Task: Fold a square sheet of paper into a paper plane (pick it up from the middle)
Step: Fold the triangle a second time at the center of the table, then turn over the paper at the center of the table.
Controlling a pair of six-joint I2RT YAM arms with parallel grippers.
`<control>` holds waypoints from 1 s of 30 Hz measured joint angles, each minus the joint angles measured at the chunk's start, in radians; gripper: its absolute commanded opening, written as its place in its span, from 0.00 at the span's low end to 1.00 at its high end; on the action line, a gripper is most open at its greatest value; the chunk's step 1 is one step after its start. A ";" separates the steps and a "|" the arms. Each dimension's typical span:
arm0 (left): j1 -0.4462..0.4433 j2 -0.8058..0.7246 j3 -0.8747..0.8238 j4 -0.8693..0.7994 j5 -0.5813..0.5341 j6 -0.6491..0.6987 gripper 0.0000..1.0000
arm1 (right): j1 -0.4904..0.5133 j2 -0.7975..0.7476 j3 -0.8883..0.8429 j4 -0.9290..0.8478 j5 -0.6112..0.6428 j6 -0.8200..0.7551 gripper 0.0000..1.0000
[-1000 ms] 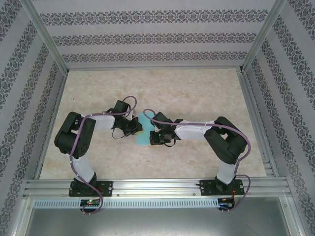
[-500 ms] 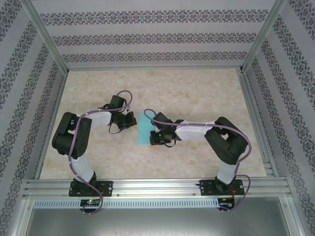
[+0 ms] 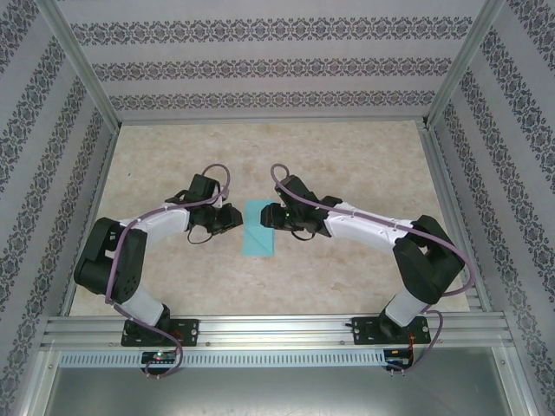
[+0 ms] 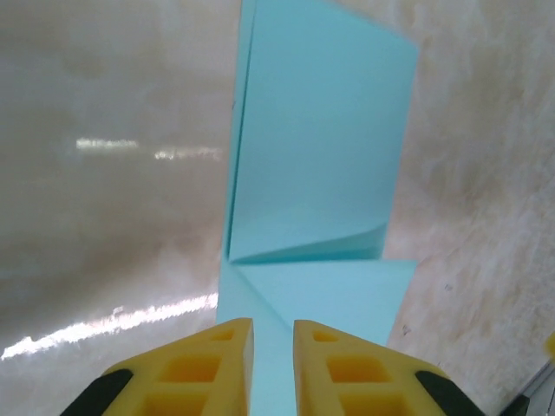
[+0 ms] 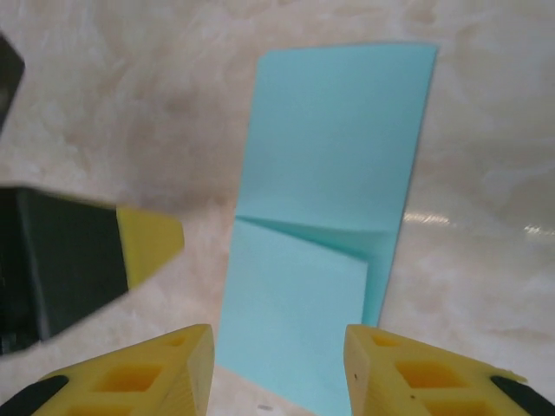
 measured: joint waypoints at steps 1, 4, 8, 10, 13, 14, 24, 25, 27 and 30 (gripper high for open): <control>-0.006 0.000 -0.011 0.003 0.006 -0.007 0.24 | -0.006 0.014 0.006 -0.003 0.006 0.000 0.45; -0.028 0.000 -0.038 0.020 0.029 -0.029 0.24 | -0.014 0.070 0.017 -0.009 0.010 0.000 0.45; -0.053 0.003 -0.042 0.047 0.050 -0.052 0.24 | -0.019 0.130 0.023 -0.018 0.001 0.000 0.39; -0.061 0.011 -0.042 0.063 0.056 -0.060 0.24 | -0.025 0.153 0.025 -0.017 -0.013 -0.001 0.36; -0.069 0.029 -0.042 0.076 0.063 -0.068 0.24 | -0.032 0.169 0.026 -0.009 -0.034 -0.001 0.31; -0.071 0.034 -0.042 0.077 0.065 -0.072 0.24 | -0.033 0.171 0.026 -0.003 -0.041 -0.001 0.30; -0.073 0.052 -0.042 0.106 0.077 -0.098 0.26 | -0.064 0.222 0.025 0.085 -0.134 0.002 0.12; -0.073 0.055 -0.042 0.111 0.079 -0.100 0.26 | -0.064 0.222 0.023 0.092 -0.137 0.003 0.11; -0.073 0.063 -0.042 0.122 0.084 -0.106 0.27 | -0.071 0.222 0.020 0.103 -0.145 0.006 0.09; -0.073 0.078 -0.042 0.130 0.093 -0.114 0.29 | -0.077 0.222 0.010 0.118 -0.153 0.013 0.08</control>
